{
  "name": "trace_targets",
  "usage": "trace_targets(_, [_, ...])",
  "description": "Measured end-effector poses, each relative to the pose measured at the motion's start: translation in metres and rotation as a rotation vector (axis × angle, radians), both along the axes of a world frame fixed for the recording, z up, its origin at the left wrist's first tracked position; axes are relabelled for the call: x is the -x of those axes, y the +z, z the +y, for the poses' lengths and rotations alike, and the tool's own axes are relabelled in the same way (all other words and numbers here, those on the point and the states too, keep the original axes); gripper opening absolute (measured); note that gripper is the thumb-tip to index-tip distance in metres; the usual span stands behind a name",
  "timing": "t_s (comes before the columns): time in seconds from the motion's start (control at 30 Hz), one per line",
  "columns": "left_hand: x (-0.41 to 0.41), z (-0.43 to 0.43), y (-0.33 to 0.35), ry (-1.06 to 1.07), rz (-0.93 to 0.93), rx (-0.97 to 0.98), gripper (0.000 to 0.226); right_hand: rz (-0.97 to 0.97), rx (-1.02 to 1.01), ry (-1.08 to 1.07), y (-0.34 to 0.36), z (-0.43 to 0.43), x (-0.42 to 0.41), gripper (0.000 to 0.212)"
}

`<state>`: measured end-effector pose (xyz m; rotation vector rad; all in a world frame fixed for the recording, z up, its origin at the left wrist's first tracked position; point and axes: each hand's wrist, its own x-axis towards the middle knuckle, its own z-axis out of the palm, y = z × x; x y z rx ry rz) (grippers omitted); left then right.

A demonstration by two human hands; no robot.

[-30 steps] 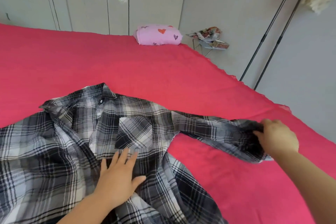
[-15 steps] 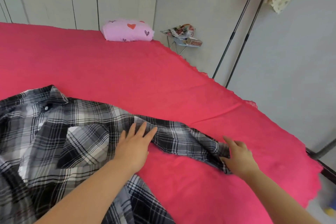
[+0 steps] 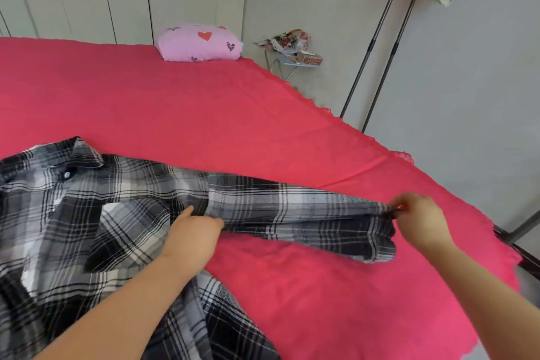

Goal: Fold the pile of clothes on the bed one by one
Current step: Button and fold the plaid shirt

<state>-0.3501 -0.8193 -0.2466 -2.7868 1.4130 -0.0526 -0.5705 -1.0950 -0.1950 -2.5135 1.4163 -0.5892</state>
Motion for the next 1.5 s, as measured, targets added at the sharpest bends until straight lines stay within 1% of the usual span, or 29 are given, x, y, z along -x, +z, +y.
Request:
trace_targets(0.07, [0.005,-0.003,-0.002,-0.024,0.030,0.028,0.048,-0.040,-0.010,-0.042,0.007,-0.011,0.000,0.034])
trace_targets(0.13, [0.013,-0.009,-0.005,-0.050,0.099,0.062,0.046,-0.072,-0.008,-0.072,0.009,-0.014,-0.001,0.039])
trace_targets(0.17, [0.017,-0.011,-0.006,-0.060,0.150,0.078,0.044,-0.055,-0.003,-0.092,0.008,-0.014,-0.002,0.041])
trace_targets(0.23, [0.022,-0.011,-0.006,-0.082,0.222,0.087,0.040,0.069,0.011,-0.146,0.003,-0.004,-0.006,0.044])
trace_targets(0.27, [0.021,-0.008,-0.004,-0.083,0.225,0.088,0.043,0.122,0.026,-0.154,-0.001,0.004,-0.010,0.047])
trace_targets(0.3, [0.019,-0.004,-0.002,-0.072,0.215,0.097,0.047,0.128,0.046,-0.118,-0.007,0.014,-0.016,0.049])
trace_targets(0.33, [0.015,0.003,0.000,-0.044,0.206,0.118,0.050,0.098,0.069,-0.031,-0.015,0.025,-0.024,0.048])
trace_targets(0.4, [0.003,0.021,0.002,0.044,0.199,0.169,0.052,0.053,0.084,0.211,-0.030,0.053,-0.046,0.042])
trace_targets(0.5, [-0.021,0.062,0.005,0.172,0.174,0.175,0.054,0.043,-0.013,0.531,-0.048,0.113,-0.090,0.041])
trace_targets(0.57, [-0.038,0.098,0.006,0.269,0.163,0.169,0.055,0.009,-0.030,0.712,-0.052,0.161,-0.121,0.042])
trace_targets(0.67, [-0.062,0.165,0.002,0.437,0.141,0.181,0.059,0.093,-0.089,0.900,-0.054,0.225,-0.159,0.059])
trace_targets(0.73, [-0.070,0.208,-0.002,0.555,0.123,0.208,0.066,0.129,-0.123,0.990,-0.054,0.264,-0.177,0.061])
trace_targets(0.8, [-0.067,0.242,-0.005,0.625,0.148,0.239,0.070,0.137,-0.177,1.056,-0.059,0.296,-0.186,0.081])
trace_targets(0.83, [-0.062,0.255,-0.009,0.624,0.166,0.244,0.072,0.196,-0.181,1.077,-0.062,0.308,-0.188,0.086])
trace_targets(0.87, [-0.055,0.265,-0.013,0.611,0.184,0.230,0.074,0.269,-0.147,1.085,-0.069,0.315,-0.190,0.081])
trace_targets(0.9, [-0.046,0.273,-0.017,0.593,0.212,0.194,0.075,0.323,-0.101,1.075,-0.076,0.321,-0.190,0.070])
trace_targets(0.97, [-0.029,0.285,-0.027,0.537,0.284,0.076,0.076,0.355,0.042,1.058,-0.084,0.327,-0.182,0.054])
trace_targets(1.0, [-0.021,0.290,-0.033,0.502,0.307,0.046,0.079,0.410,0.033,1.016,-0.088,0.327,-0.179,0.053])
trace_targets(1.03, [-0.015,0.295,-0.037,0.471,0.320,0.032,0.091,0.413,0.029,0.979,-0.091,0.325,-0.174,0.057])
trace_targets(1.07, [-0.010,0.301,-0.042,0.449,0.332,-0.007,0.108,0.403,0.066,0.973,-0.097,0.322,-0.169,0.060])
trace_targets(1.1, [-0.006,0.305,-0.043,0.436,0.329,-0.027,0.120,0.426,0.055,0.973,-0.096,0.322,-0.164,0.061])
trace_targets(1.13, [-0.003,0.309,-0.043,0.436,0.322,-0.020,0.124,0.438,0.042,0.976,-0.091,0.324,-0.157,0.063])
trace_targets(1.17, [0.002,0.311,-0.041,0.442,0.320,-0.023,0.118,0.437,0.041,0.985,-0.085,0.324,-0.151,0.064])
trace_targets(1.23, [0.013,0.315,-0.035,0.466,0.291,-0.063,0.081,0.479,0.054,0.934,-0.078,0.320,-0.135,0.056])
trace_targets(1.27, [0.021,0.318,-0.030,0.496,0.277,-0.063,0.068,0.462,0.072,0.886,-0.073,0.316,-0.126,0.052])
trace_targets(1.33, [0.036,0.330,-0.027,0.583,0.226,-0.045,0.061,0.446,0.074,0.779,-0.070,0.307,-0.104,0.049])
trace_targets(1.43, [0.060,0.350,-0.012,0.746,0.136,0.085,0.053,0.474,-0.009,0.641,-0.064,0.295,-0.069,0.045])
trace_targets(1.47, [0.067,0.357,-0.010,0.796,0.139,0.098,0.049,0.472,-0.035,0.617,-0.064,0.293,-0.060,0.045])
trace_targets(1.5, [0.073,0.362,-0.011,0.841,0.156,0.068,0.046,0.490,-0.047,0.597,-0.061,0.294,-0.051,0.046])
